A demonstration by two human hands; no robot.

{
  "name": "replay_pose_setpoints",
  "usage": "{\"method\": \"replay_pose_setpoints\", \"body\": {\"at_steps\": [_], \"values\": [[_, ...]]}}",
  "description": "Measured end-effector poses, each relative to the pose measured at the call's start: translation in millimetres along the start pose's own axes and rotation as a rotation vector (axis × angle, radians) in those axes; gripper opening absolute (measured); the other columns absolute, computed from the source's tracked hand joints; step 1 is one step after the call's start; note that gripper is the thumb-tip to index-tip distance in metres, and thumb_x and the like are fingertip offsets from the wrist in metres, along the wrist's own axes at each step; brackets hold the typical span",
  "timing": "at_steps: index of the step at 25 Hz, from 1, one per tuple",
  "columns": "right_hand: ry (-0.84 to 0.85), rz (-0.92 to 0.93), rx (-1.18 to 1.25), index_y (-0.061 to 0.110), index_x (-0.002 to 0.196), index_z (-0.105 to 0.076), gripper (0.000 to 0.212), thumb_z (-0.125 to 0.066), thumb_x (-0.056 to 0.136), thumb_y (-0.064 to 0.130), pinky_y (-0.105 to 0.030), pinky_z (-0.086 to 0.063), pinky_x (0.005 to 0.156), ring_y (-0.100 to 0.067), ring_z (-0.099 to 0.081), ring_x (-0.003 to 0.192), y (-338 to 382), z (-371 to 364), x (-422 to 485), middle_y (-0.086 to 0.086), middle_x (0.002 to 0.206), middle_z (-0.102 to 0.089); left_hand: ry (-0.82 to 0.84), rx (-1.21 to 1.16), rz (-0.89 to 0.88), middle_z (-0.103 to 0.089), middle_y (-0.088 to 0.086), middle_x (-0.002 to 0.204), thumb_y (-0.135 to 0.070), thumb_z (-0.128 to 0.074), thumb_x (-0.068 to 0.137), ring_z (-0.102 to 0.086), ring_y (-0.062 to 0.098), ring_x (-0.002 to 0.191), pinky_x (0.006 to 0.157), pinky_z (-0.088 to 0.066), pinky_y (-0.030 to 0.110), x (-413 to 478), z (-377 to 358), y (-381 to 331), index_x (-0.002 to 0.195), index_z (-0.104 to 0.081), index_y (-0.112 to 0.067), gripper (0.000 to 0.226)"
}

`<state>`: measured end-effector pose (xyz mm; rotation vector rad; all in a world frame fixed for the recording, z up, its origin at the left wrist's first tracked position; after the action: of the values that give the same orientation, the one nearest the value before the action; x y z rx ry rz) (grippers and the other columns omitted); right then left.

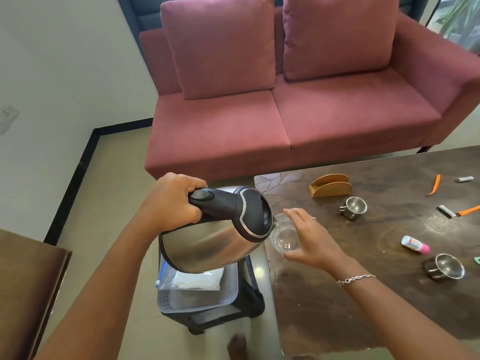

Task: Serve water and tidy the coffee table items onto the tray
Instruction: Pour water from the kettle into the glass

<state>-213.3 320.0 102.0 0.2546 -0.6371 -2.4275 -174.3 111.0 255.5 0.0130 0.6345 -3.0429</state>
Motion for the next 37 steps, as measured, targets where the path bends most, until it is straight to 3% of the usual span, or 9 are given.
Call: {"method": "replay_pose_setpoints", "body": {"at_steps": [3, 8, 11, 13, 15, 20, 25, 37], "values": [[0.016, -0.002, -0.006, 0.011, 0.142, -0.027, 0.093, -0.076, 0.065, 0.032, -0.021, -0.039, 0.091, -0.017, -0.044, 0.121, -6.9, 0.6, -5.3, -0.001, 0.139, -0.037, 0.006, 0.083, -0.042, -0.054, 0.013, 0.048, -0.014, -0.046, 0.042, -0.049, 0.036, 0.052, 0.046, -0.038, 0.033, 3.4, -2.5, -16.3, 0.052, -0.054, -0.012, 0.013], [0.035, 0.015, -0.012, 0.01, 0.141, -0.027, 0.092, -0.076, 0.066, 0.033, -0.023, -0.041, 0.092, -0.018, -0.044, 0.121, -12.4, 0.5, -12.3, -0.002, 0.14, -0.037, 0.02, 0.157, -0.092, -0.049, 0.006, 0.045, -0.016, -0.044, 0.043, -0.04, 0.026, 0.046, 0.046, -0.028, 0.022, 9.1, -5.9, -41.5, 0.053, -0.054, -0.01, 0.015], [0.034, 0.015, -0.007, 0.01, 0.141, -0.028, 0.093, -0.077, 0.066, 0.033, -0.025, -0.042, 0.093, -0.02, -0.044, 0.121, -13.9, 1.7, -14.3, -0.003, 0.14, -0.037, 0.04, 0.203, -0.096, -0.044, 0.0, 0.044, -0.017, -0.044, 0.045, -0.038, 0.025, 0.046, 0.046, -0.026, 0.022, 12.3, -7.9, -51.5, 0.05, -0.046, -0.017, 0.006], [0.036, 0.014, -0.011, 0.01, 0.141, -0.027, 0.094, -0.078, 0.065, 0.033, -0.025, -0.042, 0.093, -0.02, -0.044, 0.121, -15.1, 2.3, -15.4, -0.003, 0.14, -0.037, 0.056, 0.217, -0.115, -0.042, -0.003, 0.043, -0.014, -0.051, 0.05, -0.037, 0.022, 0.045, 0.045, -0.023, 0.021, 13.1, -10.1, -58.5, 0.046, -0.04, -0.023, 0.014], [0.036, 0.014, -0.016, 0.01, 0.141, -0.027, 0.094, -0.078, 0.066, 0.034, -0.026, -0.043, 0.093, -0.02, -0.045, 0.121, -16.3, 2.7, -16.5, -0.003, 0.141, -0.037, 0.066, 0.244, -0.124, -0.041, -0.004, 0.043, -0.006, -0.058, 0.054, -0.036, 0.02, 0.044, 0.045, -0.022, 0.021, 14.3, -12.6, -62.4, 0.047, -0.043, -0.022, 0.023], [0.034, 0.015, -0.025, 0.011, 0.141, -0.028, 0.093, -0.077, 0.065, 0.034, -0.026, -0.044, 0.089, -0.021, -0.046, 0.119, -19.5, 2.2, -19.3, -0.003, 0.14, -0.037, 0.089, 0.308, -0.145, -0.041, -0.004, 0.043, -0.012, -0.054, 0.051, -0.038, 0.024, 0.047, 0.045, -0.025, 0.022, 14.1, -16.7, -73.0, 0.053, -0.049, -0.018, 0.008], [0.041, 0.017, -0.039, 0.011, 0.14, -0.028, 0.093, -0.078, 0.064, 0.033, -0.028, -0.047, 0.088, -0.021, -0.048, 0.117, -23.1, -0.9, -21.4, -0.003, 0.139, -0.038, 0.078, 0.369, -0.147, -0.044, -0.002, 0.045, -0.005, -0.058, 0.052, -0.042, 0.027, 0.05, 0.045, -0.028, 0.022, 15.2, -15.0, -81.9, 0.063, -0.06, -0.01, 0.012], [0.035, 0.021, -0.039, 0.01, 0.14, -0.029, 0.093, -0.076, 0.064, 0.032, -0.025, -0.046, 0.086, -0.021, -0.049, 0.116, -33.4, -0.2, -23.3, -0.004, 0.139, -0.039, 0.108, 0.428, -0.175, -0.043, -0.004, 0.045, -0.007, -0.06, 0.055, -0.044, 0.027, 0.051, 0.045, -0.03, 0.022, 20.1, -21.1, -96.4, 0.061, -0.058, -0.012, 0.007]]}}
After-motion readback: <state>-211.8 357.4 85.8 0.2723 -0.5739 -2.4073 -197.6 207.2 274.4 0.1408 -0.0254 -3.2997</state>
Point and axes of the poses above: each hand's wrist, its own x-axis towards the middle knuckle, its own z-axis out of the back of the hand, y = z × x, the point moved 8 cm from there along x, towards the middle knuckle
